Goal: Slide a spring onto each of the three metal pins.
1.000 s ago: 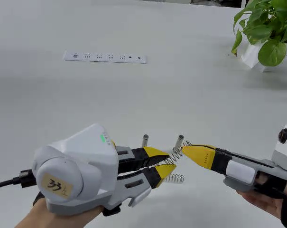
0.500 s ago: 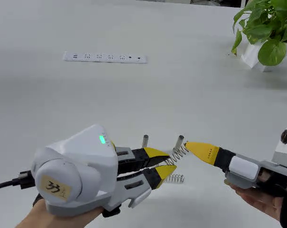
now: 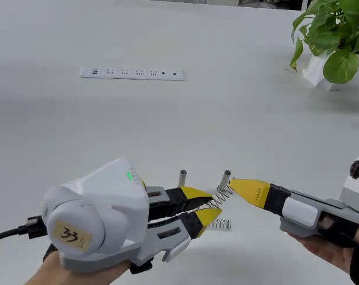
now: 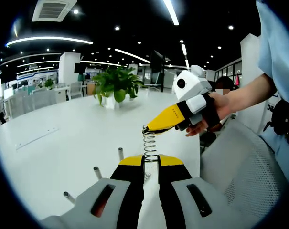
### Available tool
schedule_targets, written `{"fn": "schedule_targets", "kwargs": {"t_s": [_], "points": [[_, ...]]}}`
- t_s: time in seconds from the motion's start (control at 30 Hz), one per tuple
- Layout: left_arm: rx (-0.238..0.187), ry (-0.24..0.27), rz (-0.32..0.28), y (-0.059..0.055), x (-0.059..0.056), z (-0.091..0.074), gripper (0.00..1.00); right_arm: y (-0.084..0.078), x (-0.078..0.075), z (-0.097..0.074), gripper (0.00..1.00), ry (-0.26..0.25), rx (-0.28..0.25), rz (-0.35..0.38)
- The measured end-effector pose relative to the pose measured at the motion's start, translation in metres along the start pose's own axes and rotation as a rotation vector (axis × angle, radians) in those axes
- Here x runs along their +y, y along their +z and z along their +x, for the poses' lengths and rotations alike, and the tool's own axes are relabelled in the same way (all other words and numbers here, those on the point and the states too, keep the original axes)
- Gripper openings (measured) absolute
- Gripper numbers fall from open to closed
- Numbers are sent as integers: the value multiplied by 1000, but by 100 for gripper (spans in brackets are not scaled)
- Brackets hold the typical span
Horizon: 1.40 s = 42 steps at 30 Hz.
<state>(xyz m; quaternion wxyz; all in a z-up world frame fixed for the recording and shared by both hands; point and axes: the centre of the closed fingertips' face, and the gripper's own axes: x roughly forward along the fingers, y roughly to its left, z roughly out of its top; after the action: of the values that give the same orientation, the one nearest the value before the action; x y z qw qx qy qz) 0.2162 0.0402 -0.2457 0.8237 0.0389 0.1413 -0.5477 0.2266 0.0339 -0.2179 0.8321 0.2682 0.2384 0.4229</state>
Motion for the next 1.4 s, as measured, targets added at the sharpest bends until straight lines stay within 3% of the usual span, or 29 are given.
{"fn": "schedule_targets", "kwargs": {"t_s": [0.5, 0.6, 0.63, 0.8, 0.87, 1.4], "points": [[57, 1, -56, -15, 0, 7, 6, -12, 1, 3, 7, -96, 152, -386], [64, -3, -64, -17, -2, 8, 6, -14, 4, 4, 7, -108, 188, -493], [67, -4, -70, -17, -2, 9, 6, -15, -2, 3, 7, -110, 205, -551], [70, -9, -71, -19, -5, 10, 6, -19, 6, 7, 7, -106, 265, -693], [66, -7, -73, -19, -5, 10, 6, -20, 7, 7, 7, -111, 272, -720], [45, -3, -63, -16, -5, 7, 6, -17, 9, 6, 7, -110, 256, -693]]}}
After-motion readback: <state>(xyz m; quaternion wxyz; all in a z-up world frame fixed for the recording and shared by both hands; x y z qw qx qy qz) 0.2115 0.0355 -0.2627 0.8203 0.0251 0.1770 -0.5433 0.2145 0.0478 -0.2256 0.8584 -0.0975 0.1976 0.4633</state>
